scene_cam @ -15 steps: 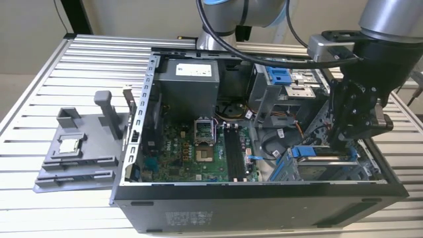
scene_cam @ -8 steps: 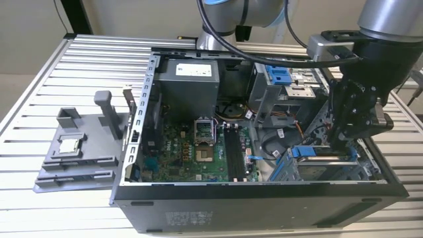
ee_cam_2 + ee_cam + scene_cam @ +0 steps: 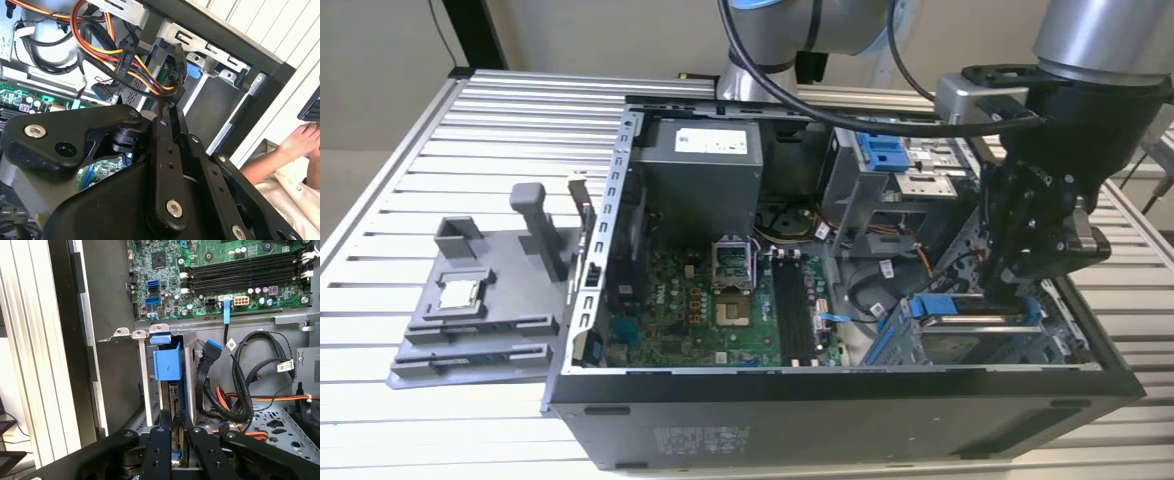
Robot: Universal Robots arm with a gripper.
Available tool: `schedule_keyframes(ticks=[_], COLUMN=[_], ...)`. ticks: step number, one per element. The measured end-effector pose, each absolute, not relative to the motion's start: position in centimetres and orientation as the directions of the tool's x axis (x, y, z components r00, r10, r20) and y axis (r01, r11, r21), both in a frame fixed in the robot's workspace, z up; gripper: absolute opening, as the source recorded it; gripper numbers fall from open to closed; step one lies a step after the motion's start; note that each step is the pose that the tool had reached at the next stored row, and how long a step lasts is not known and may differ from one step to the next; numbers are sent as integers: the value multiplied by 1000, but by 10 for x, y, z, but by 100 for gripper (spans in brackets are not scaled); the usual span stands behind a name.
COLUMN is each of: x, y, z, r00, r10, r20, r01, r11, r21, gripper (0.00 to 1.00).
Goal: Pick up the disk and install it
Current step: 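Insert the first disk wire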
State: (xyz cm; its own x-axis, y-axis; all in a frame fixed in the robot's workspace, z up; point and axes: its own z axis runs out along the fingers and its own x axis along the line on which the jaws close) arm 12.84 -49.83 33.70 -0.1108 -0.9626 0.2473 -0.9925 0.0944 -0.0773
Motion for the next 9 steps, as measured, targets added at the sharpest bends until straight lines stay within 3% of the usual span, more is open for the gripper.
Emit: schedule_keyframes(ticks=[9], x=[127], y=[-495], z=[334], r00=[-106], r10=[-959], r20=[262], r01=[-993], r11=[88], r21=[-79], gripper=[0])
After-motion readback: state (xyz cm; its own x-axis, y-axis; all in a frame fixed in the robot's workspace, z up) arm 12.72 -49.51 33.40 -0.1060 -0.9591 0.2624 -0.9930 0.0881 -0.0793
